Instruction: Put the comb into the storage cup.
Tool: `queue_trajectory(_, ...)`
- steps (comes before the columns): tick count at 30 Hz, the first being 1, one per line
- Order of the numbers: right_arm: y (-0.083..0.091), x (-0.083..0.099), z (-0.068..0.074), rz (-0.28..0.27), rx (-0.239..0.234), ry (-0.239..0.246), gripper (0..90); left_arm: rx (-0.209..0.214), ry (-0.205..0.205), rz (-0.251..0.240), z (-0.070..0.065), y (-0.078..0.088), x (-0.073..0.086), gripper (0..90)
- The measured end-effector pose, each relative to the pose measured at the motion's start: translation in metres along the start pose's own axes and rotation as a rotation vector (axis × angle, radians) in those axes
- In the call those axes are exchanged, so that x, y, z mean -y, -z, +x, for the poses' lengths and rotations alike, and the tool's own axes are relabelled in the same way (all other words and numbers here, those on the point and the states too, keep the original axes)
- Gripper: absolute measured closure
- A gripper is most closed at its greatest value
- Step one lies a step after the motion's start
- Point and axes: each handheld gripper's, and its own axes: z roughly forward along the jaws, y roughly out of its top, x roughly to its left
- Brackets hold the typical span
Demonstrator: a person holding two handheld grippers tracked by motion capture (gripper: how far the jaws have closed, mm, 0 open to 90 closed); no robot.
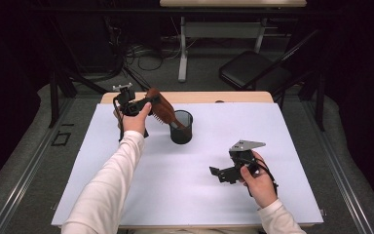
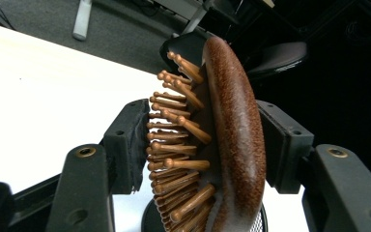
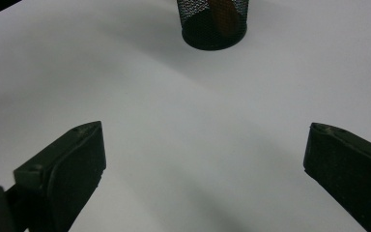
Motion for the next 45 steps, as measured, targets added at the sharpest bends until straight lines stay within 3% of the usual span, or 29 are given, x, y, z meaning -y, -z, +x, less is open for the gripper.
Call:
queue_trajectory(12,0.0,0.0,0.0,0.008,0.0,-0.003,0.9,-0.014,-0.015,-0.016,0.001,0.001,-0.001,34.9)
queue_trajectory(45,-0.002,0.001,-0.001,0.011,0.005,-0.001,1.0,-0.001,-0.009,-0.053,0.0,0.011,-0.004,30.0)
